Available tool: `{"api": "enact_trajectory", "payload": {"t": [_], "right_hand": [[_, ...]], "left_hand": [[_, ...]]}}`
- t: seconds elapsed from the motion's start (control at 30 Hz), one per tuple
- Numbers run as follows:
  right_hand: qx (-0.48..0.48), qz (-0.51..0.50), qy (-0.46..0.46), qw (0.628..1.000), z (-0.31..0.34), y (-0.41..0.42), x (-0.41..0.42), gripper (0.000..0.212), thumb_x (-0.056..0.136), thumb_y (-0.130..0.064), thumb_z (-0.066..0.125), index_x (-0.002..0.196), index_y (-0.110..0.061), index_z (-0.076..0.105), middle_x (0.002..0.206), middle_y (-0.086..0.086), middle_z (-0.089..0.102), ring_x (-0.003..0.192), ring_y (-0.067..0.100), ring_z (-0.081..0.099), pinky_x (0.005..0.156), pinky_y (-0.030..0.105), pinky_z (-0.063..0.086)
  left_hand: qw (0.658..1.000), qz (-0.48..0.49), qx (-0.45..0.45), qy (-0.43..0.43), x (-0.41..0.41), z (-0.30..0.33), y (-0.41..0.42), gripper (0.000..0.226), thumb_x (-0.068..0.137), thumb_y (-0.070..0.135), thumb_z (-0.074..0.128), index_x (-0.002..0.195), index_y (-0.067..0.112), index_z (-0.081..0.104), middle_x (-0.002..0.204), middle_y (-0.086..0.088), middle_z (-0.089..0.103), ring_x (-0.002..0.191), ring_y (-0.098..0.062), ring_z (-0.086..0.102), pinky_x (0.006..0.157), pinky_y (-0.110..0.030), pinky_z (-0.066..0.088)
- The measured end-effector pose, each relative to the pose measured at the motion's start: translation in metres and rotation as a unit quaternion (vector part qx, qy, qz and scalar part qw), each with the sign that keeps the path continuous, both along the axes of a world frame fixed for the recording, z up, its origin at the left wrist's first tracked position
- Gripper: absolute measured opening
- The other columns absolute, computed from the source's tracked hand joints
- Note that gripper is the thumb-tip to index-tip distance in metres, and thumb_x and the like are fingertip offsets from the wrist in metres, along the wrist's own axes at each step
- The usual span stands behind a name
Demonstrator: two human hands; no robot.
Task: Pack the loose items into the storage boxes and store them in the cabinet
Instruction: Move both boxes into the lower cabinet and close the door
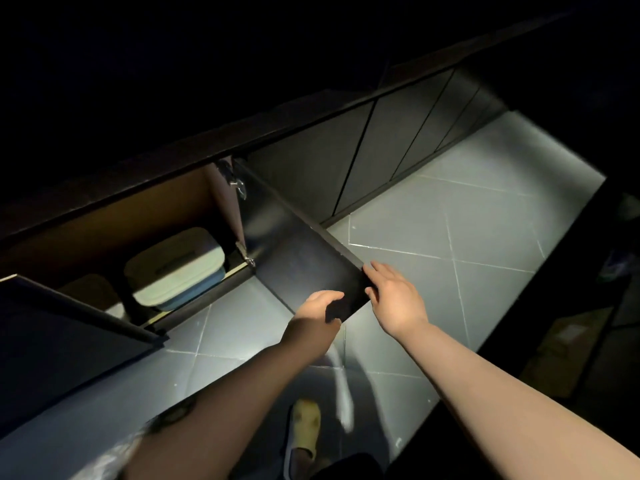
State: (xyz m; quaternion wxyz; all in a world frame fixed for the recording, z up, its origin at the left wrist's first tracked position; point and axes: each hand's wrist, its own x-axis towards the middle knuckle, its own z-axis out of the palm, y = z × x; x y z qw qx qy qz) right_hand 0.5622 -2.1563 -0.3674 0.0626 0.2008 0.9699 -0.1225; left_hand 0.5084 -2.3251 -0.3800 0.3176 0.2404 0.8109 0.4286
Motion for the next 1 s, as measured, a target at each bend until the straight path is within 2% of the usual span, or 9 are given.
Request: {"api": "enact_trajectory", "payload": {"t": [0.1, 0.2, 0.3, 0.37, 0.43, 0.57, 0.67, 0.83, 1.0], "right_hand": [[-0.042, -0.010, 0.010, 0.999, -0.011, 0.004, 0.008, 0.046, 0.093, -0.014, 0.049, 0.139, -0.019, 0.043, 0.143, 0.001, 0.047, 0.125, 0.027, 0.046, 0.098, 0.033, 0.040], [-0.043, 0.005, 0.041, 0.998, -0.016, -0.007, 0.013, 0.044, 0.089, -0.014, 0.055, 0.133, -0.017, 0.051, 0.135, 0.002, 0.055, 0.118, 0.028, 0.051, 0.093, 0.034, 0.043], [-0.071, 0.053, 0.110, 0.990, -0.017, -0.037, 0.020, 0.037, 0.076, -0.010, 0.064, 0.113, -0.016, 0.064, 0.108, -0.001, 0.067, 0.092, 0.028, 0.061, 0.075, 0.029, 0.047], [-0.107, 0.075, 0.114, 0.985, -0.013, -0.064, 0.023, 0.031, 0.072, -0.012, 0.060, 0.102, -0.021, 0.065, 0.093, -0.007, 0.067, 0.079, 0.023, 0.062, 0.066, 0.023, 0.043], [-0.125, 0.111, 0.118, 0.979, -0.013, -0.093, 0.021, 0.034, 0.072, -0.013, 0.063, 0.105, -0.017, 0.069, 0.099, -0.004, 0.071, 0.076, 0.022, 0.066, 0.063, 0.022, 0.048], [-0.167, 0.170, 0.103, 0.966, -0.019, -0.153, 0.010, 0.044, 0.072, -0.022, 0.079, 0.115, -0.016, 0.069, 0.119, 0.002, 0.067, 0.095, 0.017, 0.069, 0.076, 0.024, 0.054], [-0.159, 0.223, 0.088, 0.958, -0.022, -0.196, -0.014, 0.042, 0.077, -0.033, 0.076, 0.116, -0.019, 0.068, 0.131, 0.006, 0.059, 0.098, 0.016, 0.067, 0.078, 0.023, 0.052], [-0.129, 0.234, 0.075, 0.961, -0.024, -0.275, -0.065, 0.042, 0.076, -0.035, 0.077, 0.115, -0.022, 0.069, 0.134, 0.012, 0.055, 0.102, 0.024, 0.067, 0.070, 0.030, 0.055], [-0.120, 0.239, 0.060, 0.962, -0.031, -0.337, -0.117, 0.051, 0.093, -0.041, 0.050, 0.142, -0.032, 0.039, 0.157, 0.010, 0.019, 0.131, 0.022, 0.044, 0.090, 0.029, 0.046]], "left_hand": [[1.000, 0.007, -0.023, 0.005, 0.011, -0.005, -0.002, 0.048, 0.086, 0.008, 0.056, 0.132, 0.021, 0.050, 0.137, 0.003, 0.048, 0.122, -0.012, 0.047, 0.093, -0.012, 0.031], [0.999, 0.022, -0.036, -0.009, 0.018, -0.013, -0.011, 0.051, 0.086, 0.017, 0.061, 0.134, 0.024, 0.047, 0.139, 0.003, 0.047, 0.123, -0.013, 0.048, 0.101, -0.022, 0.036], [0.997, 0.066, -0.029, -0.032, 0.024, -0.021, -0.032, 0.058, 0.082, 0.024, 0.068, 0.135, 0.028, 0.044, 0.138, 0.007, 0.047, 0.122, -0.012, 0.047, 0.101, -0.032, 0.041], [0.992, 0.111, -0.010, -0.055, 0.027, -0.025, -0.052, 0.059, 0.080, 0.021, 0.071, 0.133, 0.029, 0.046, 0.137, 0.007, 0.050, 0.121, -0.013, 0.049, 0.100, -0.037, 0.045], [0.986, 0.151, 0.002, -0.073, 0.027, -0.029, -0.077, 0.057, 0.080, 0.019, 0.071, 0.132, 0.031, 0.048, 0.134, 0.006, 0.053, 0.120, -0.013, 0.051, 0.098, -0.039, 0.047], [0.980, 0.191, -0.007, -0.061, 0.024, -0.037, -0.137, 0.052, 0.080, 0.020, 0.069, 0.128, 0.033, 0.054, 0.122, 0.005, 0.061, 0.111, -0.009, 0.056, 0.097, -0.031, 0.047], [0.967, 0.251, -0.005, -0.038, 0.018, -0.039, -0.185, 0.046, 0.081, 0.021, 0.068, 0.124, 0.033, 0.057, 0.118, 0.011, 0.062, 0.105, 0.003, 0.055, 0.091, -0.012, 0.044], [0.933, 0.359, 0.000, -0.010, -0.012, -0.043, -0.251, 0.034, 0.086, 0.017, 0.062, 0.117, 0.031, 0.061, 0.108, 0.009, 0.066, 0.100, -0.008, 0.062, 0.087, -0.035, 0.053], [0.858, 0.513, -0.020, 0.012, -0.067, -0.043, -0.300, 0.012, 0.080, 0.025, 0.070, 0.084, 0.031, 0.061, 0.079, 0.014, 0.066, 0.079, -0.009, 0.066, 0.066, -0.024, 0.051]]}}
